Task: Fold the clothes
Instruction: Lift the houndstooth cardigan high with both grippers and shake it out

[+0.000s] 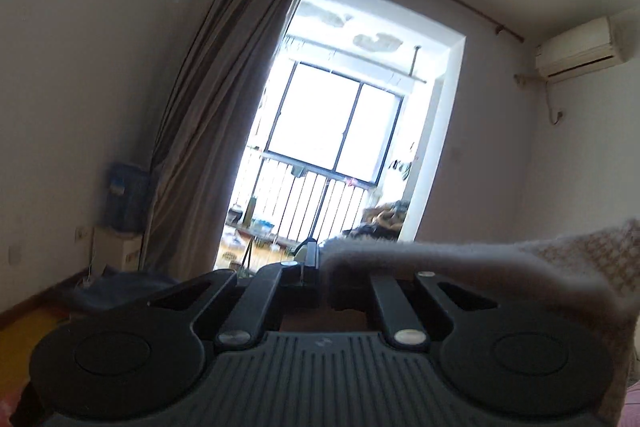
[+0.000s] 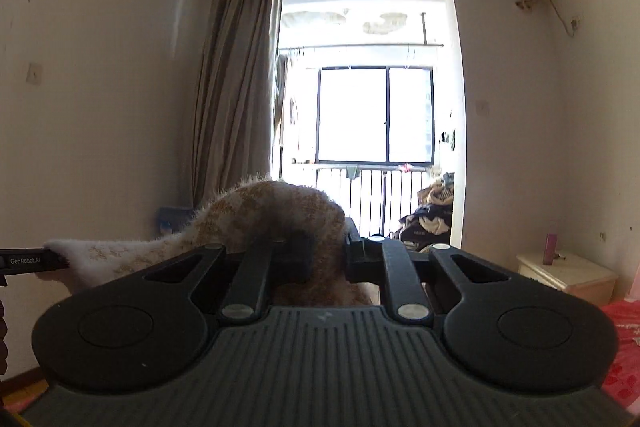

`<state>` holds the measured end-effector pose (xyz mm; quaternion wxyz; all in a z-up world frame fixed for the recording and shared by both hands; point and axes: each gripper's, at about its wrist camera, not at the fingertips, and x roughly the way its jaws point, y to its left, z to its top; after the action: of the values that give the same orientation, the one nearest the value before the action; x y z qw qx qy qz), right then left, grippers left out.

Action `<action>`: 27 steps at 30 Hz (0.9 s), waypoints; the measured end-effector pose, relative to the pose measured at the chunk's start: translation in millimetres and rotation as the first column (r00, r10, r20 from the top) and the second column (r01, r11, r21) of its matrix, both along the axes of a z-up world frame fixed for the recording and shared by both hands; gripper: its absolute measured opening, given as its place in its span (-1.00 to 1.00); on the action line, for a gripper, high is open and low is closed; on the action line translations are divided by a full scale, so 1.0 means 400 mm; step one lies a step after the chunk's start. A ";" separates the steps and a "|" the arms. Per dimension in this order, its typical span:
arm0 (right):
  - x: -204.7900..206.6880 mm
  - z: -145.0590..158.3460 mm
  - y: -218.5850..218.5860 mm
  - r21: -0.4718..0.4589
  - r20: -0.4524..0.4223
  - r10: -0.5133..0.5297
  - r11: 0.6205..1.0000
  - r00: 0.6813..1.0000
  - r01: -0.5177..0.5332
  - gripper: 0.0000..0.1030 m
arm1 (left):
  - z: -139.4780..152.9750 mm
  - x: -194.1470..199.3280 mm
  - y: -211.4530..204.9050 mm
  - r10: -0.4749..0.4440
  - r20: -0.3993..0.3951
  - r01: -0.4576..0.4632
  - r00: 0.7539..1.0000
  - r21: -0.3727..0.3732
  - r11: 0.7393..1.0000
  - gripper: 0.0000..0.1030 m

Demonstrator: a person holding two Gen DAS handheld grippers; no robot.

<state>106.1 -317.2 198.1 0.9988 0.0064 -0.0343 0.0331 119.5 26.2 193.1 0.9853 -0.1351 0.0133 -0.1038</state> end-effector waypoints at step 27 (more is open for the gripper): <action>-0.436 0.229 -0.132 0.196 0.248 0.276 0.924 0.929 -0.327 -0.75 | 0.330 -0.350 0.008 -0.036 0.191 0.015 0.981 0.112 0.994 -0.89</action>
<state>-68.4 -369.9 289.7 0.9642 0.1257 -0.1446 0.1834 -20.5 29.4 325.2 0.9865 -0.0699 -0.0747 -0.1280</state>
